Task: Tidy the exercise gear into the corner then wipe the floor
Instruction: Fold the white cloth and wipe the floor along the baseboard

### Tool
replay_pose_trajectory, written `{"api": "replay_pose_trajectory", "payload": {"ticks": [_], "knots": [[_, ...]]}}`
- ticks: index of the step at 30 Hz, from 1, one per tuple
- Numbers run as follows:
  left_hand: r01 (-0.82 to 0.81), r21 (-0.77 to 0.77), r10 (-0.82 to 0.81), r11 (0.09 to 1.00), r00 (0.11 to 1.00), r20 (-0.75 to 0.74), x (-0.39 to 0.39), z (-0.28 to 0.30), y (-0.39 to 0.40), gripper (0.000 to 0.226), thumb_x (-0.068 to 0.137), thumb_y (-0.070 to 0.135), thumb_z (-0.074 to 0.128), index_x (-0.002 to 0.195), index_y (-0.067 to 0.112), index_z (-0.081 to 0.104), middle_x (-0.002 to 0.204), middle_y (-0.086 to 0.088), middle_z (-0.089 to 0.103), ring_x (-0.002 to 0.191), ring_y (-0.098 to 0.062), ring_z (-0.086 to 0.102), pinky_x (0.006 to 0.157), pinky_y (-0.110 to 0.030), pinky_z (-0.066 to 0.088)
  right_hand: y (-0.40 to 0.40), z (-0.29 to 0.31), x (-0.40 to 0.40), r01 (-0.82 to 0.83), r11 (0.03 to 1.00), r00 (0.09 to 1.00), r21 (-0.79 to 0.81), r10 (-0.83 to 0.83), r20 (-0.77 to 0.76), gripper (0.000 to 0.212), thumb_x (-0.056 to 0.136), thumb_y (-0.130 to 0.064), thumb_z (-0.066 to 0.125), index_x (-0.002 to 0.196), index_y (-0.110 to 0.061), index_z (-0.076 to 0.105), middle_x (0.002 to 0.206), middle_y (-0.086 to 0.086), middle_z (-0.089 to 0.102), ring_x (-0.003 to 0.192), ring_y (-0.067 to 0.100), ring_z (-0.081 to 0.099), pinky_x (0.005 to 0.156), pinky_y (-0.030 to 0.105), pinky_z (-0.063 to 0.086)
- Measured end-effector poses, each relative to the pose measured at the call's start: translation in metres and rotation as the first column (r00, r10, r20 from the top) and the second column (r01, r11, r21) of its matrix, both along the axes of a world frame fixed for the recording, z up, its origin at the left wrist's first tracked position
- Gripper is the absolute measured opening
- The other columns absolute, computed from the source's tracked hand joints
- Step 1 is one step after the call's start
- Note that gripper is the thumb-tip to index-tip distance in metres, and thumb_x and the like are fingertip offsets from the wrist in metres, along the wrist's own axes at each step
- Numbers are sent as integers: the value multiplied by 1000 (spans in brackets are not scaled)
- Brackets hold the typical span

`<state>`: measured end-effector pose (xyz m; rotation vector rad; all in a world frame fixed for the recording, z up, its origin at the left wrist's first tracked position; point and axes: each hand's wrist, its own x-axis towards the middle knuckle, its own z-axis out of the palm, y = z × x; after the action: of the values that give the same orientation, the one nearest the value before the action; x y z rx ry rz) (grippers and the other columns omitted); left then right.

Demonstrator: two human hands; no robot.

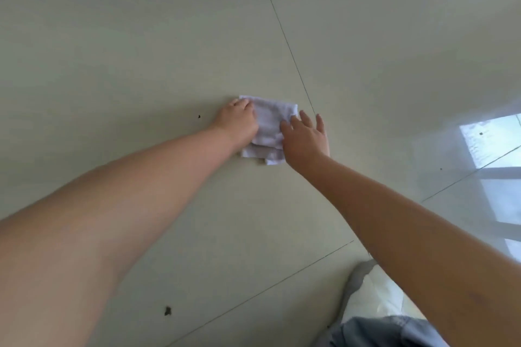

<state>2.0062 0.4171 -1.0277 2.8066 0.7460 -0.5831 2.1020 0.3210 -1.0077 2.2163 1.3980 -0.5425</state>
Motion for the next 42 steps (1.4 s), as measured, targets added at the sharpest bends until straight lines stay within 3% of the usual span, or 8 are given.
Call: {"api": "replay_pose_trajectory", "payload": {"ticks": [3,11,20,26,29,36,39,42], "knots": [[57,-49,-58,997,998,-21,-34,7,5,42,102,7,24,141,-3,36,150,-15,34,142,-27,27,116,-32,21,-8,10,-44,-49,999,998,-2,49,-31,34,96,-18,41,129,-15,51,135,6,52,138,22,27,120,38,1],[238,-247,-221,939,971,95,-48,8,-58,73,90,24,-4,136,-12,40,147,-26,35,140,-35,32,116,-38,25,-75,31,-66,-130,974,991,-183,129,-19,24,93,-10,46,108,-10,65,116,6,63,124,25,40,110,36,22],[190,-178,-240,966,914,-327,44,21,-108,60,102,18,32,151,2,1,159,-15,-9,149,-27,-7,121,-34,0,-63,30,78,-216,940,962,-264,251,107,27,91,-6,44,112,-14,60,118,3,62,117,21,54,107,32,28],[-21,-94,-18,995,917,-398,137,28,-78,62,100,20,37,151,2,7,160,-12,-7,149,-25,-3,120,-35,11,-35,18,164,-140,989,980,-51,146,136,28,92,-7,44,114,-11,61,120,8,62,117,27,55,102,35,34],[-42,-48,15,998,888,-460,169,27,-58,49,99,19,40,145,6,31,154,-8,23,144,-24,26,111,-34,32,-17,8,191,-168,982,984,88,161,80,31,93,-7,43,122,-9,53,123,12,58,119,30,52,101,36,35],[-350,-89,322,932,918,-232,150,24,-88,36,96,21,47,126,3,50,133,-17,48,121,-34,51,91,-39,45,-15,3,202,-383,906,897,179,411,-164,30,93,-6,42,121,-9,53,123,9,58,118,28,50,99,34,35],[-57,-29,55,998,997,-61,124,20,-133,20,77,21,65,81,1,68,83,-18,67,77,-32,69,63,-30,52,-61,-5,196,-544,805,770,237,592,-238,25,85,-10,56,111,-9,58,109,7,63,105,26,56,93,33,36],[115,87,-122,990,989,78,92,5,-176,22,67,21,49,54,10,63,58,-8,62,60,-26,59,64,-31,42,-120,-17,193,-682,642,613,350,763,-203,41,35,-16,85,73,-12,71,62,-1,64,57,21,62,74,31,34]]}}
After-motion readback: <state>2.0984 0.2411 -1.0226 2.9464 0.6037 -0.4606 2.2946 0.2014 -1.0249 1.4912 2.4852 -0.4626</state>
